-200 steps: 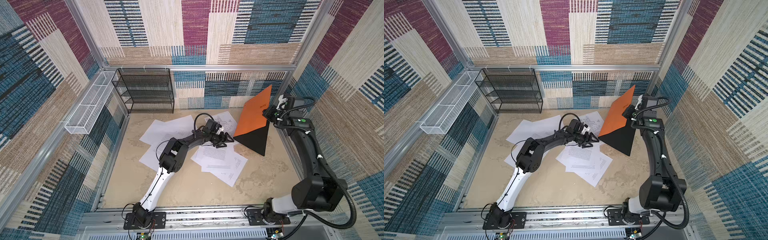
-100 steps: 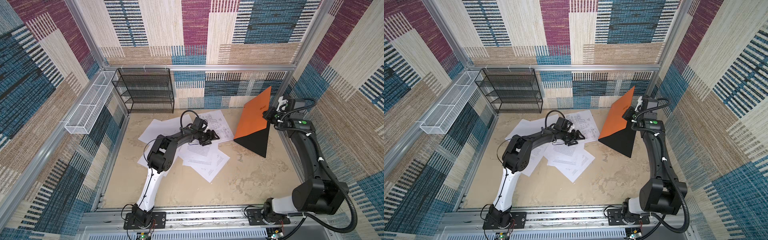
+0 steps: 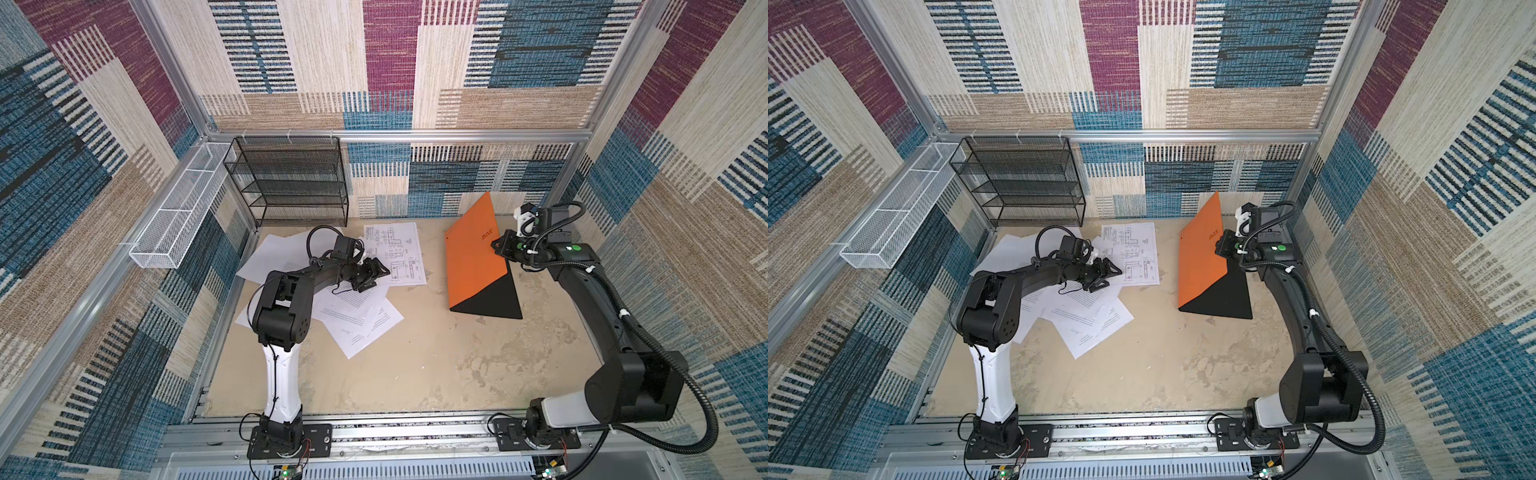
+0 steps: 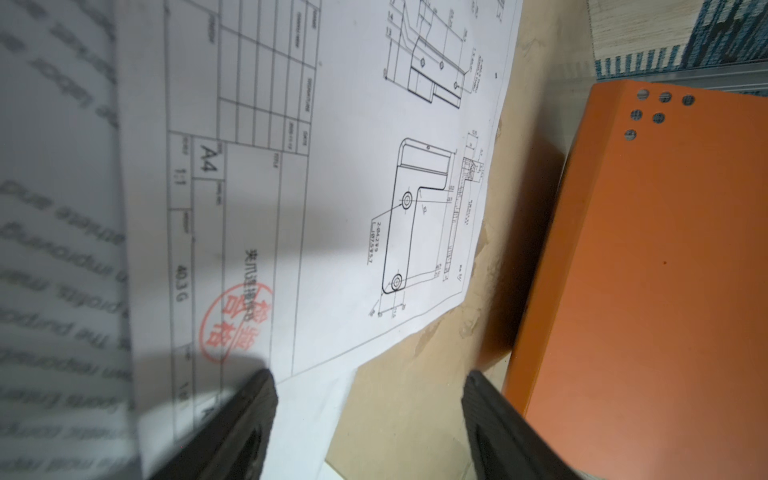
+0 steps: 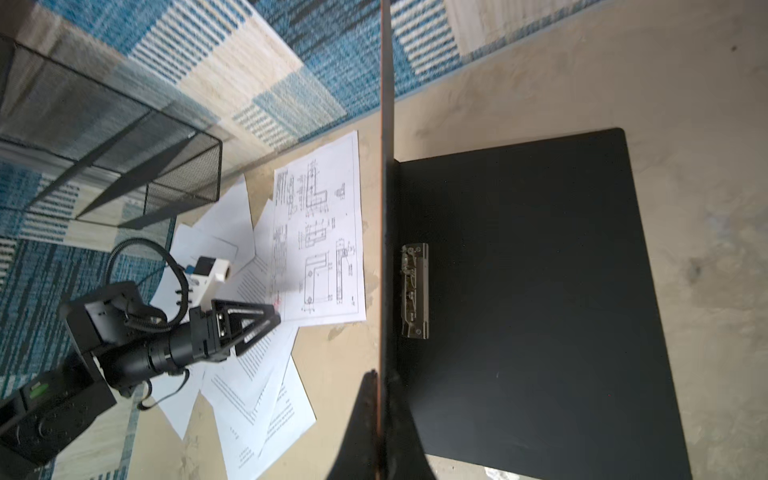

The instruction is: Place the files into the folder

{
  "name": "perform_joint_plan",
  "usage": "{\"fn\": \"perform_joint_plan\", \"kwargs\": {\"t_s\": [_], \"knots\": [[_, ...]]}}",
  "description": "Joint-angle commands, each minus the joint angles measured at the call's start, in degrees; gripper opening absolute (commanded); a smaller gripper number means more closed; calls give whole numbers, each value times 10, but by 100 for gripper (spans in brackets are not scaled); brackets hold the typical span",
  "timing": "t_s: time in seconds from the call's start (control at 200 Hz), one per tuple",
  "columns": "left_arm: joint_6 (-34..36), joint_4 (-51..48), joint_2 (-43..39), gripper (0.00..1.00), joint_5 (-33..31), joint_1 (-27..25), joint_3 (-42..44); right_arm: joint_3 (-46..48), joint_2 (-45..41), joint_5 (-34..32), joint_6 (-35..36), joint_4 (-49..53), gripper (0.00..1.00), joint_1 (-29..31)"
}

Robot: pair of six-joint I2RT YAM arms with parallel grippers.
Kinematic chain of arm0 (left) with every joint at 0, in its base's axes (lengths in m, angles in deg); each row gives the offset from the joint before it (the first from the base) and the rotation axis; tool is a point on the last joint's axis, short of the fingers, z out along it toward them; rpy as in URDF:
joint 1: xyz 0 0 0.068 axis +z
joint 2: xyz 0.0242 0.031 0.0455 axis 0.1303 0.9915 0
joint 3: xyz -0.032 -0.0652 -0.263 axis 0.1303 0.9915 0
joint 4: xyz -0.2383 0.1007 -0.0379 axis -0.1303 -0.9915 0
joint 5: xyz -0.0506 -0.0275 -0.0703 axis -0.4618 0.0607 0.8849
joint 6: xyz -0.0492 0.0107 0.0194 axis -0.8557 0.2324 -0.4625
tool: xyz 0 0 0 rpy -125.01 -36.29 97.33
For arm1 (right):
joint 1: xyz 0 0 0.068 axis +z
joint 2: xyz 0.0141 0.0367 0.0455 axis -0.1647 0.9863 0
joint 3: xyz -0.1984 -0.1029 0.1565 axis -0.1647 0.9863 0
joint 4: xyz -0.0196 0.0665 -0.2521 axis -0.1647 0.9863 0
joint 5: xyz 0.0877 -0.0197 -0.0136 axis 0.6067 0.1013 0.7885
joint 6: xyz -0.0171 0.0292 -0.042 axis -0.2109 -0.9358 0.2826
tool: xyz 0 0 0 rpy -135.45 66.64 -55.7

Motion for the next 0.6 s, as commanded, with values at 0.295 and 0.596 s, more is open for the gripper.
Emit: {"fn": "perform_joint_plan", "kwargs": {"t_s": [0.295,0.596], "knots": [[85,-245,-129,85,58,-23,-74,57,-37,84,-25,-79,36,28],[86,-266,-166,84,58,3,-48,46,-7,100,-64,-140,82,117]]}}
